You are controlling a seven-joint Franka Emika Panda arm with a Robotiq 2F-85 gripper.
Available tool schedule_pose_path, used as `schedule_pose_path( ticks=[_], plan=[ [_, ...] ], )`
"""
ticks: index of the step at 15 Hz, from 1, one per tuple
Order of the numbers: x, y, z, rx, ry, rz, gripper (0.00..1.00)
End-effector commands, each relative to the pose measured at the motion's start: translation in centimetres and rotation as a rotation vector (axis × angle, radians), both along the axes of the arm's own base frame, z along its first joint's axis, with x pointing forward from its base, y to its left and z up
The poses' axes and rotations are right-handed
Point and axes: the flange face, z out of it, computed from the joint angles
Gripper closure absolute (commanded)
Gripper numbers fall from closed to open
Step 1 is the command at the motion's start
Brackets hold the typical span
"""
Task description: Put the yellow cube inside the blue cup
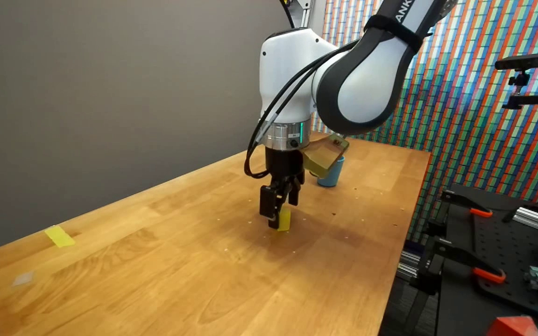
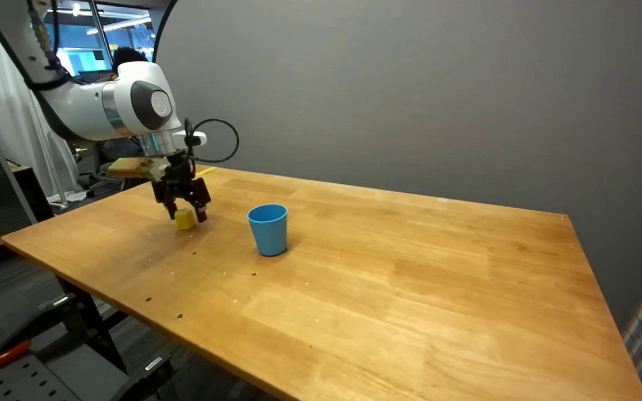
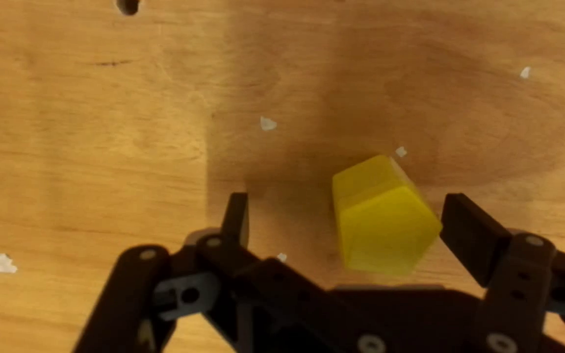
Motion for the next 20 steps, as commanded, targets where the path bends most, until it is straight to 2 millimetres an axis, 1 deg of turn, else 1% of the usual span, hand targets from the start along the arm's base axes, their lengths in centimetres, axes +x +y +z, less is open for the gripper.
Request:
schedule_pose_path(
  ticks=[1,3,4,8,9,11,13,15,16,17,18,19,20],
  plan=[
    [1.5,1.1,0.3,0.007,-0.047,-0.011,0.25],
    [1.4,1.1,0.5,0.007,-0.031,-0.028,0.42],
    [1.0,0.8,0.6,0.007,-0.01,-0.043,0.51],
    [0.2,-1.2,0.9,-0.029,0.047,-0.116,0.81],
    [0.1,-1.7,1.3,-0.039,0.051,-0.128,0.78],
    [0.1,-3.1,2.7,-0.069,0.039,-0.16,0.78],
    [0.2,-4.7,5.8,-0.085,-0.005,-0.194,0.78],
    [0.7,-5.9,9.8,-0.11,-0.077,-0.211,0.78],
    [1.0,-7.0,11.8,-0.131,-0.119,-0.232,0.78],
    [1.2,-7.7,13.3,-0.148,-0.149,-0.248,0.78],
    [1.3,-9.1,14.6,-0.156,-0.171,-0.291,0.78],
    [1.2,-10.0,15.8,-0.168,-0.189,-0.323,0.78],
    [1.1,-11.2,16.5,-0.182,-0.202,-0.359,0.78]
  ],
)
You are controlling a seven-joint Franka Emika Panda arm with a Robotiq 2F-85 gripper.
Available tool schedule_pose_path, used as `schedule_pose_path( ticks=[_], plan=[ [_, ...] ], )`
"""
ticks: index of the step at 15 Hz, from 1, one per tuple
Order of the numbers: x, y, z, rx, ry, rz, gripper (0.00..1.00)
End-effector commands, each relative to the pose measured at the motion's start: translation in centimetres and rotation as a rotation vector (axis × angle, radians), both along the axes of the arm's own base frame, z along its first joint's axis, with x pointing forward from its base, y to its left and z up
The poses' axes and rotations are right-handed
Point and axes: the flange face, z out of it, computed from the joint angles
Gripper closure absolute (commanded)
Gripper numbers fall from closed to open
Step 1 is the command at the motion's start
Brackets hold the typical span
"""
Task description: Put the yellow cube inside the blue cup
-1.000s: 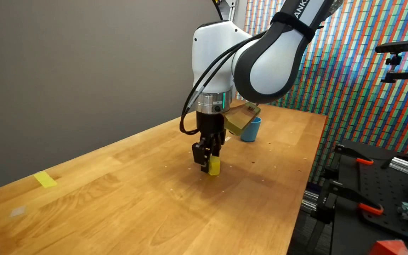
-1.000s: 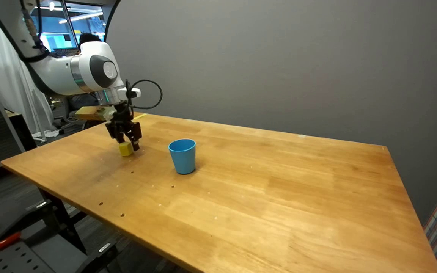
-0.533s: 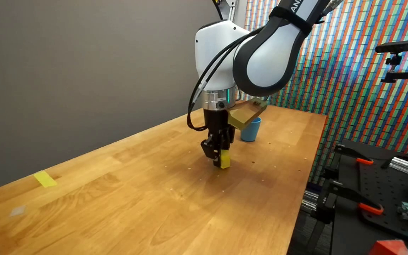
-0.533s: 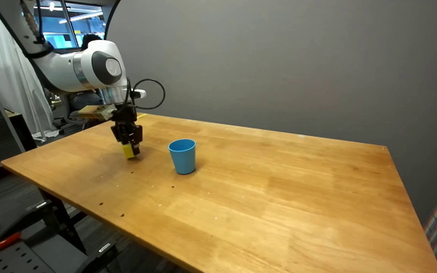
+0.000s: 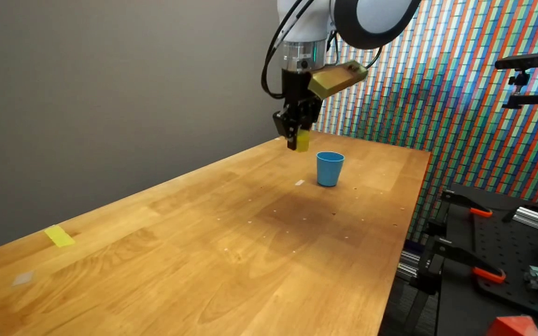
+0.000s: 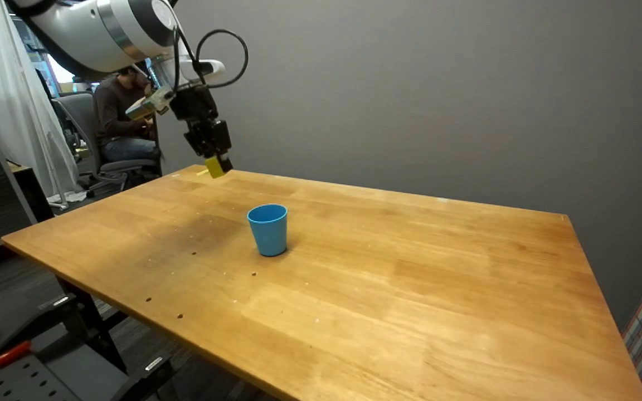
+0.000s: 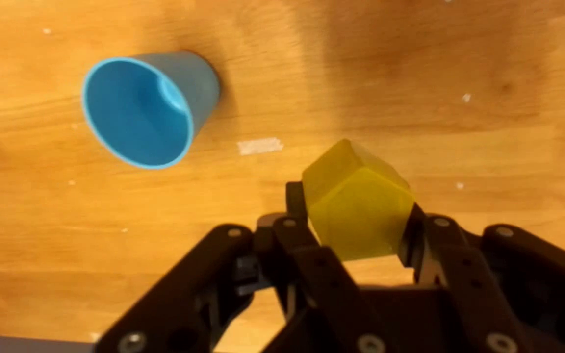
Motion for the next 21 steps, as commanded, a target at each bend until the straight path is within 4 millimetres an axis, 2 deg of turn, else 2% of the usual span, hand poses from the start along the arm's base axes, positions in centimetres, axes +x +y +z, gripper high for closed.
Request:
schedule_pose_path(
  ticks=[1,3,5,8,14,21],
  plan=[
    [-1.4,-4.1,3.7,-0.04,-0.06,-0.125,0.78],
    [-1.6,-6.5,3.8,-0.055,-0.074,-0.191,0.78],
    [-1.7,-8.3,2.9,-0.047,-0.076,-0.227,0.78],
    [-2.1,-9.8,1.0,-0.037,-0.042,-0.265,0.79],
    [-2.7,-10.1,-2.1,-0.008,-0.044,-0.28,0.79],
    [-2.1,-11.8,-3.6,-0.039,-0.086,-0.284,0.79]
  ],
)
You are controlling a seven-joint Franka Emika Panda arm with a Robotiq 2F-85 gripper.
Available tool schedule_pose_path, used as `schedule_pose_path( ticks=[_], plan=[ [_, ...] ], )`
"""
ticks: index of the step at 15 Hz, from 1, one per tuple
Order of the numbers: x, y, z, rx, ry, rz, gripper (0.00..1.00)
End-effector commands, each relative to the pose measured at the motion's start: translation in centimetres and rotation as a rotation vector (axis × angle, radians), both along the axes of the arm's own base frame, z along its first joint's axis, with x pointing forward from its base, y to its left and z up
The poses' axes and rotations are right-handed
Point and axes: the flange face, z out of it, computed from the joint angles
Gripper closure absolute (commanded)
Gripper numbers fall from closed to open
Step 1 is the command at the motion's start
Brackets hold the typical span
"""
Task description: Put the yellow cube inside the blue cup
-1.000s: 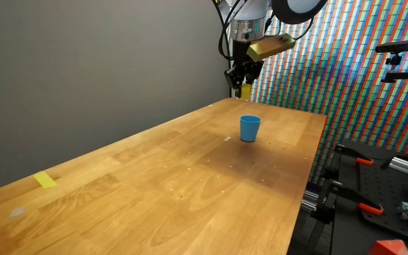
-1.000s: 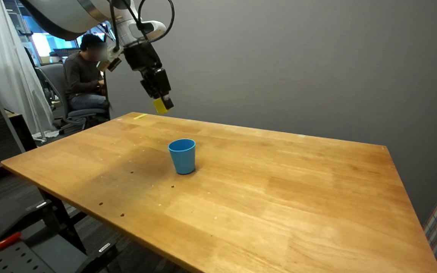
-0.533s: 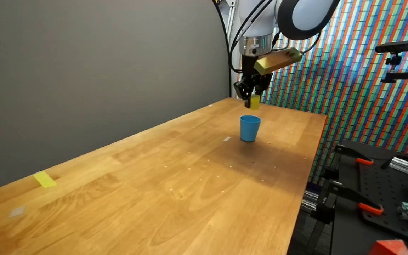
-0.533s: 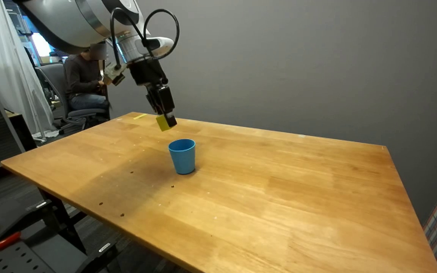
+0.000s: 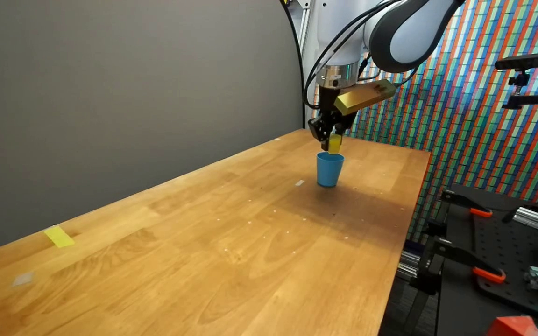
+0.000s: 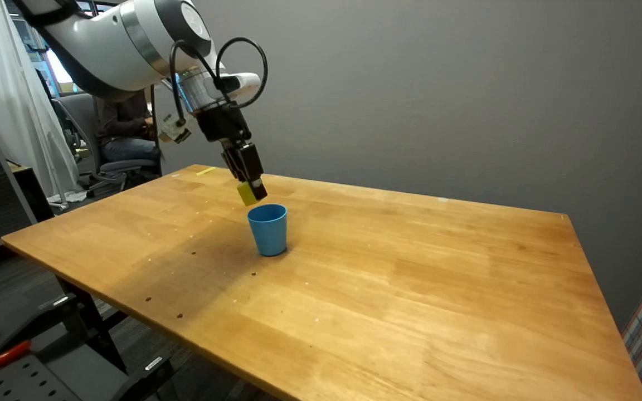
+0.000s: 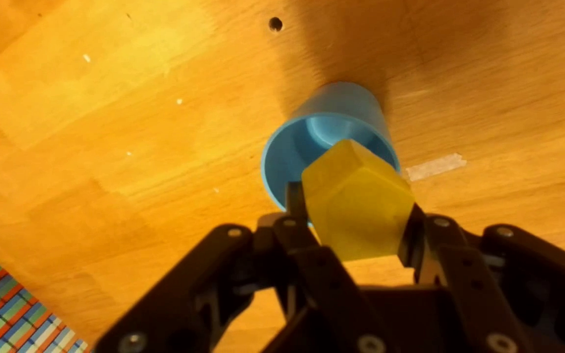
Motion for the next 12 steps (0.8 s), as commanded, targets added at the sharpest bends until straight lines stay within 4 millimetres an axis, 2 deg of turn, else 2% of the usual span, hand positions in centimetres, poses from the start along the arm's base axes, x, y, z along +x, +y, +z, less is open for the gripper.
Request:
schedule_pose_path(
  ticks=[1,2,3,6,9,12],
  plan=[
    [0.3,-1.2,-0.2,0.01,-0.036,-0.024,0.32],
    [0.3,-1.3,-0.3,0.02,-0.037,-0.029,0.31],
    [0.3,-1.4,-0.4,0.017,-0.041,-0.028,0.26],
    [0.3,-0.9,0.0,0.032,-0.053,-0.008,0.02],
    [0.1,1.0,2.5,0.077,-0.099,0.06,0.0],
    [-0.4,3.6,6.1,0.149,-0.133,0.153,0.0]
  ],
)
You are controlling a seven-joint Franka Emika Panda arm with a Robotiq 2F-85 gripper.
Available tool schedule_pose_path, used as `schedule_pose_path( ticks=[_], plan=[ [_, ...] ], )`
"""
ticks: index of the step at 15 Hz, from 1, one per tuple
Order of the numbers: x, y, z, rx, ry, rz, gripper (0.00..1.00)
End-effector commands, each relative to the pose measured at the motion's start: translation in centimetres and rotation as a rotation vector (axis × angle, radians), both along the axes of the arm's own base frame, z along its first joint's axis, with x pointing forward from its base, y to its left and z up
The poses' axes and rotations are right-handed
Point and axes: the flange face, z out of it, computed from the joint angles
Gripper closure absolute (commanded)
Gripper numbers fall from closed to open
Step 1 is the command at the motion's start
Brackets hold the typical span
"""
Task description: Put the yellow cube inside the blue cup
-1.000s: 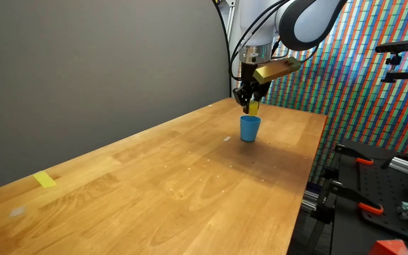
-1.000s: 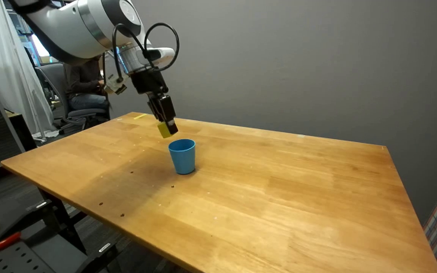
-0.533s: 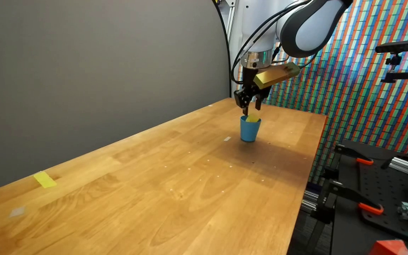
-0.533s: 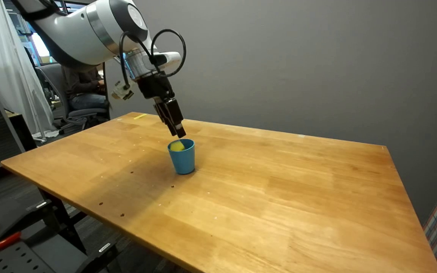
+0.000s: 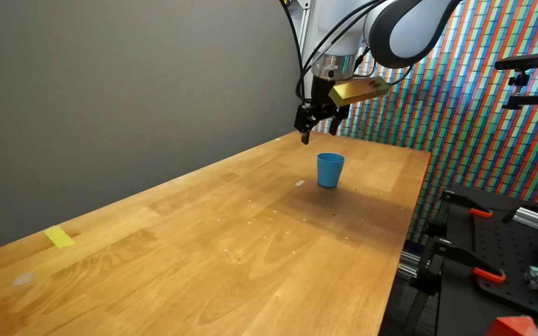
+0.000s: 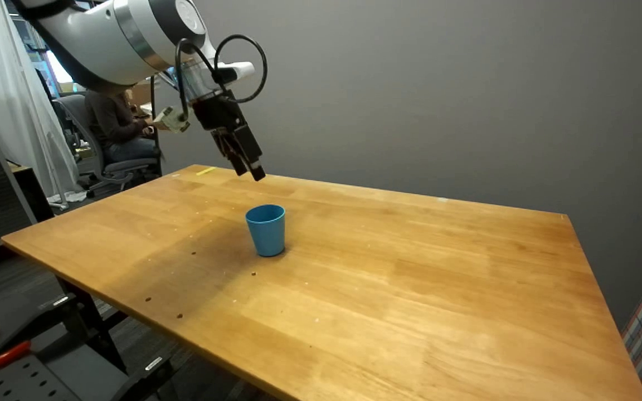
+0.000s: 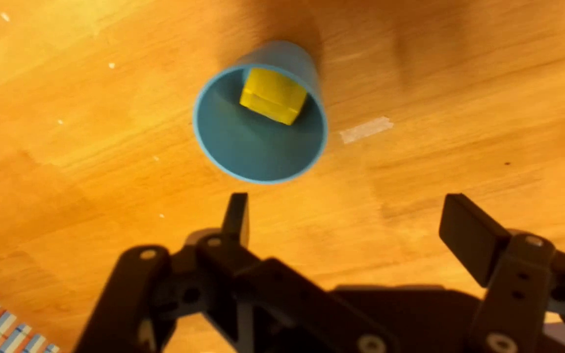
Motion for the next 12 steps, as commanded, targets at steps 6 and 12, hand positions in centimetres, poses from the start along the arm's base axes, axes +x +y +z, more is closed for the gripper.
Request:
schedule_pose_path(
  ticks=[6,12],
  plan=[
    [-3.3,6.7,14.7,0.237,-0.076,0.31,0.0],
    [-3.5,6.5,16.3,0.247,-0.067,0.315,0.0]
  ],
)
